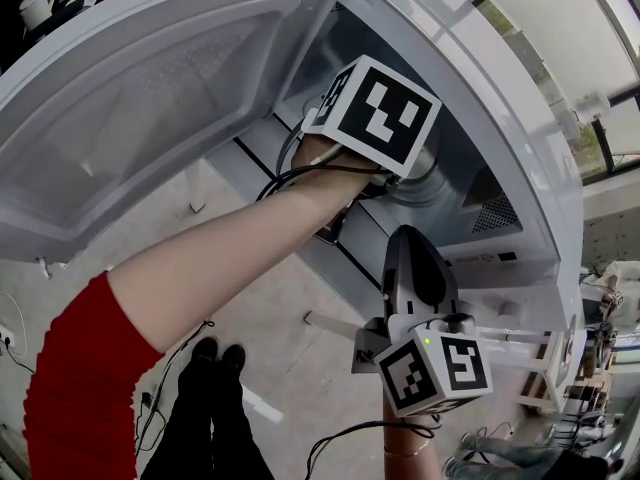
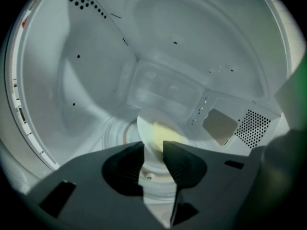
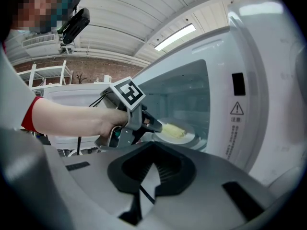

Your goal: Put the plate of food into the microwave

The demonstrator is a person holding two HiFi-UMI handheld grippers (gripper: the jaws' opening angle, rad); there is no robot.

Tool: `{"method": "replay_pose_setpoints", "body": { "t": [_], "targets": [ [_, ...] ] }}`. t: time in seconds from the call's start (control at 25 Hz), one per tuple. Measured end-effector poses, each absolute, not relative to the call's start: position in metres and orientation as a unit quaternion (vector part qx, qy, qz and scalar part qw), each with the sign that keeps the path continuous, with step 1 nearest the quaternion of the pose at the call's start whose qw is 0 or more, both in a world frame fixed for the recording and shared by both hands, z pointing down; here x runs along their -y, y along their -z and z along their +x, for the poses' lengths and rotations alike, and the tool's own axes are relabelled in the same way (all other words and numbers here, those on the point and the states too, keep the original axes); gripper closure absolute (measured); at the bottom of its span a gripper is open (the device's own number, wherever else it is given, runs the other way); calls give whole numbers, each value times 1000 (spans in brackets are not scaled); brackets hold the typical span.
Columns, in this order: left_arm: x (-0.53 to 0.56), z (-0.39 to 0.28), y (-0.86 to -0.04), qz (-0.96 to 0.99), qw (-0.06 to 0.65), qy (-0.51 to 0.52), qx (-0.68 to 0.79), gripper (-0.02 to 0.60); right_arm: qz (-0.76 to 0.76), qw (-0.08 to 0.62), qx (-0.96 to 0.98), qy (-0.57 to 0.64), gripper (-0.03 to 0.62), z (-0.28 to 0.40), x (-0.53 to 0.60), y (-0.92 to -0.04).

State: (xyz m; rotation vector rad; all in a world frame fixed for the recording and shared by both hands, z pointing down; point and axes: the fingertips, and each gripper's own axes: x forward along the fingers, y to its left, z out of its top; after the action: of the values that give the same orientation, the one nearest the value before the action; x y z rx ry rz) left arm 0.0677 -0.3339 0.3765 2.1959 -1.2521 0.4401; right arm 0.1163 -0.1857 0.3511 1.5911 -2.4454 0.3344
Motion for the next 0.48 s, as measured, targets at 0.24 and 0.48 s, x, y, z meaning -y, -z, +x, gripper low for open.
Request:
{"method": "replay_pose_setpoints", "body": {
  "t": [0.24,0.48],
  "targets": [
    [335,66,-377,823,238,-193,478,449,540,100,828,-116,582,120,186,-351],
    [336,67,-377,826,218,-199,481,443,541,102,826,-120,582,121,186,-353]
  ]
}}
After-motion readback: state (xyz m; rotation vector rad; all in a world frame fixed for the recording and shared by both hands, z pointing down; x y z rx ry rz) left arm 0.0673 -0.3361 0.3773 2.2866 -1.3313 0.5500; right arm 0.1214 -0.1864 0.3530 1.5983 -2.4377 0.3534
